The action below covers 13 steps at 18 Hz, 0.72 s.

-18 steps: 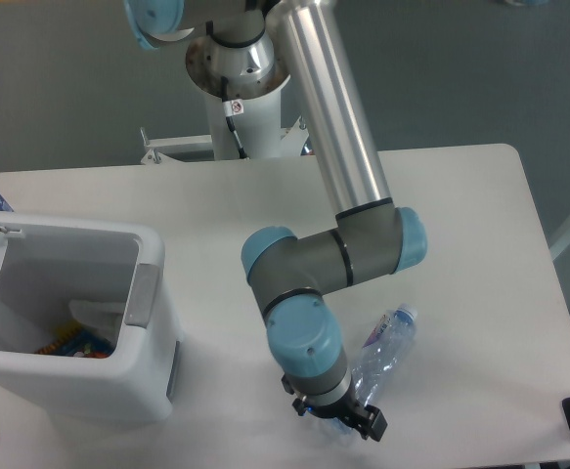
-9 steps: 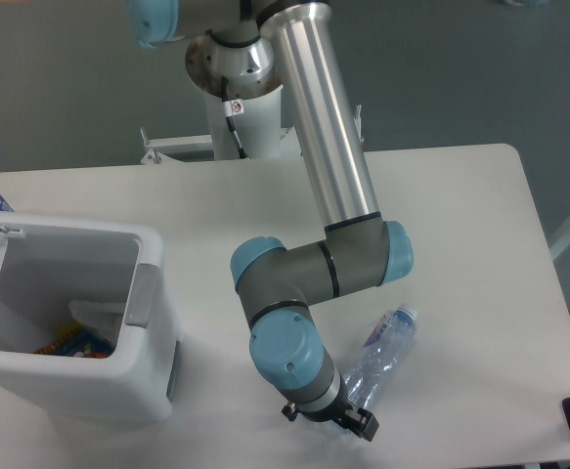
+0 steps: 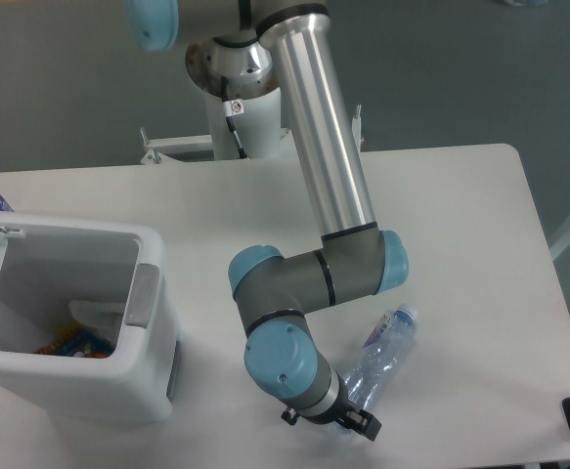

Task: Place the trash in the trash can
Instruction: 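Rotate the gripper to align with the bottle and lower around it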

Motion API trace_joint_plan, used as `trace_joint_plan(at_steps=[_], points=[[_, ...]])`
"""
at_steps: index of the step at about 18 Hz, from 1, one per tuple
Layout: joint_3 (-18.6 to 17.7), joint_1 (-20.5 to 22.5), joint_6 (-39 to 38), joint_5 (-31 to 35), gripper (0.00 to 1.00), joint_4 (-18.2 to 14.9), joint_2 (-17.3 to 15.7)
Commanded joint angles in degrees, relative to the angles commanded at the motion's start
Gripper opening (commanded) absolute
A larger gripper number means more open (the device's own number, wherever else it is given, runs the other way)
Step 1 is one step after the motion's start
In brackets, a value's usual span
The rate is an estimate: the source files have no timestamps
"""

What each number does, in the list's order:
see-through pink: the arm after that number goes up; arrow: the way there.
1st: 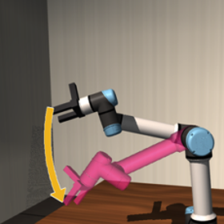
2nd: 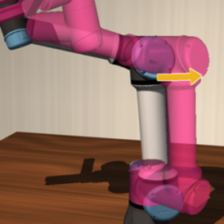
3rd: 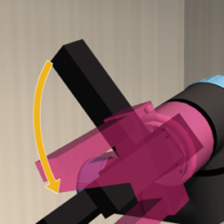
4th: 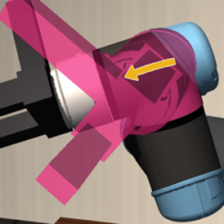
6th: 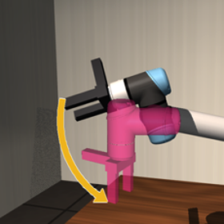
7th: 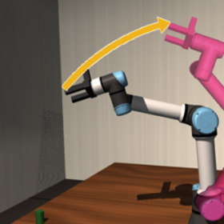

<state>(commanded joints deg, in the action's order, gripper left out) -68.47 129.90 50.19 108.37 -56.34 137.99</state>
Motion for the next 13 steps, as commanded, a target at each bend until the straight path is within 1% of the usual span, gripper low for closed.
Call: trace_joint_plan(at_steps=[4,5,6,7,10,11,13], points=[[0.00,-0.09,-0.18,0.26,0.84,0.00,0.09],[0.09,-0.09,-0.35,0.26,0.71,0.00,0.09],[0.00,-0.09,-0.53,0.26,0.61,0.00,0.00],[-0.09,-0.09,-0.44,0.18,0.54,0.00,-0.09],[-0.18,-0.09,-0.35,0.26,0.40,0.00,-0.09],[-0.18,-0.35,-0.35,0.26,0.37,0.00,-0.17],[-0.18,-0.44,-0.53,0.26,0.36,0.00,-0.52]])
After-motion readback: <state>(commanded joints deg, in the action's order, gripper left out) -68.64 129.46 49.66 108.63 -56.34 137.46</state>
